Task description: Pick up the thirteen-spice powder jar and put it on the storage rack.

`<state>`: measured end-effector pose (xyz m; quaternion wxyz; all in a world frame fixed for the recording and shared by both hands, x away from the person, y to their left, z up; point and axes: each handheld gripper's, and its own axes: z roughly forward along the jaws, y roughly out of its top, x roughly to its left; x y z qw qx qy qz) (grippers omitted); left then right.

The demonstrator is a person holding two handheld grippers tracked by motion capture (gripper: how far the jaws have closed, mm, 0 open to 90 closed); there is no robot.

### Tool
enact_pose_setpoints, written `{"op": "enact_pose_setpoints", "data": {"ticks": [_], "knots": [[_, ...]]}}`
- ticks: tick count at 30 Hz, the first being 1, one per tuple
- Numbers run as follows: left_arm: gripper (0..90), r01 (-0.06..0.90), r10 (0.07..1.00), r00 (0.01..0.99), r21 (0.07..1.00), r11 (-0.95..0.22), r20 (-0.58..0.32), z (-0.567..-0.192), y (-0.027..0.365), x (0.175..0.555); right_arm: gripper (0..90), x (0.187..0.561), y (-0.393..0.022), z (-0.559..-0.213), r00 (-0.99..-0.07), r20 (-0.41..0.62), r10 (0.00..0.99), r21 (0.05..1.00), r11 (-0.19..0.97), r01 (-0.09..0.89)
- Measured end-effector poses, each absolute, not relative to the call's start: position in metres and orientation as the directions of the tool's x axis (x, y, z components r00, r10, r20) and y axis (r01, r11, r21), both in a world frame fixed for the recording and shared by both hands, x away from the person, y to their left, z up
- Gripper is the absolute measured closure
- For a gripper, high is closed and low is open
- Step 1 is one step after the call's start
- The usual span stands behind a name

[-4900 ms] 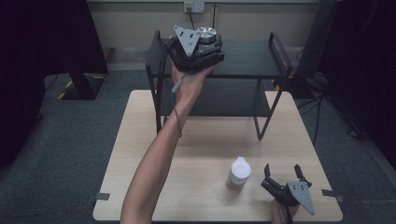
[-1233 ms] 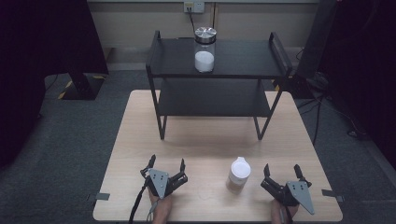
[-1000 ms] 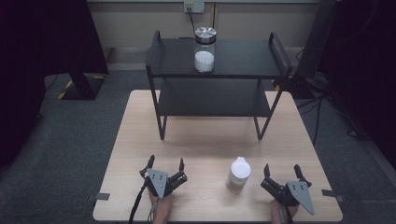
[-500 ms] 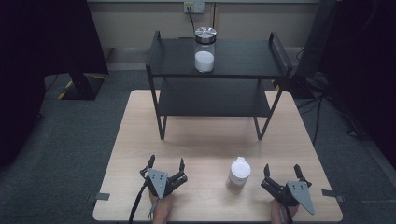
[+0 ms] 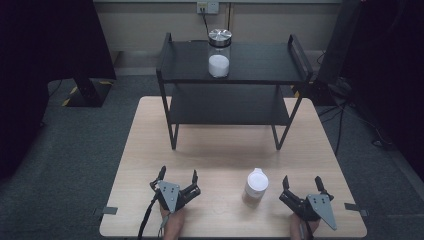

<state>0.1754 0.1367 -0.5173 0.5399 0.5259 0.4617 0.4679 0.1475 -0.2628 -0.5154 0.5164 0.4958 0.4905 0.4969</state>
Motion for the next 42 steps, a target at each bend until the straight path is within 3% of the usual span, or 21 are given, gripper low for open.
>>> {"op": "enact_pose_setpoints", "data": {"ticks": [42], "knots": [[0.0,-0.020,0.991,0.136,1.000,0.009,-0.007,-0.5173,0.1368,0.1755,0.0,0.1477,-0.2637,-0.5164,0.028,-0.006,1.000,0.999,0.007,-0.034]]}}
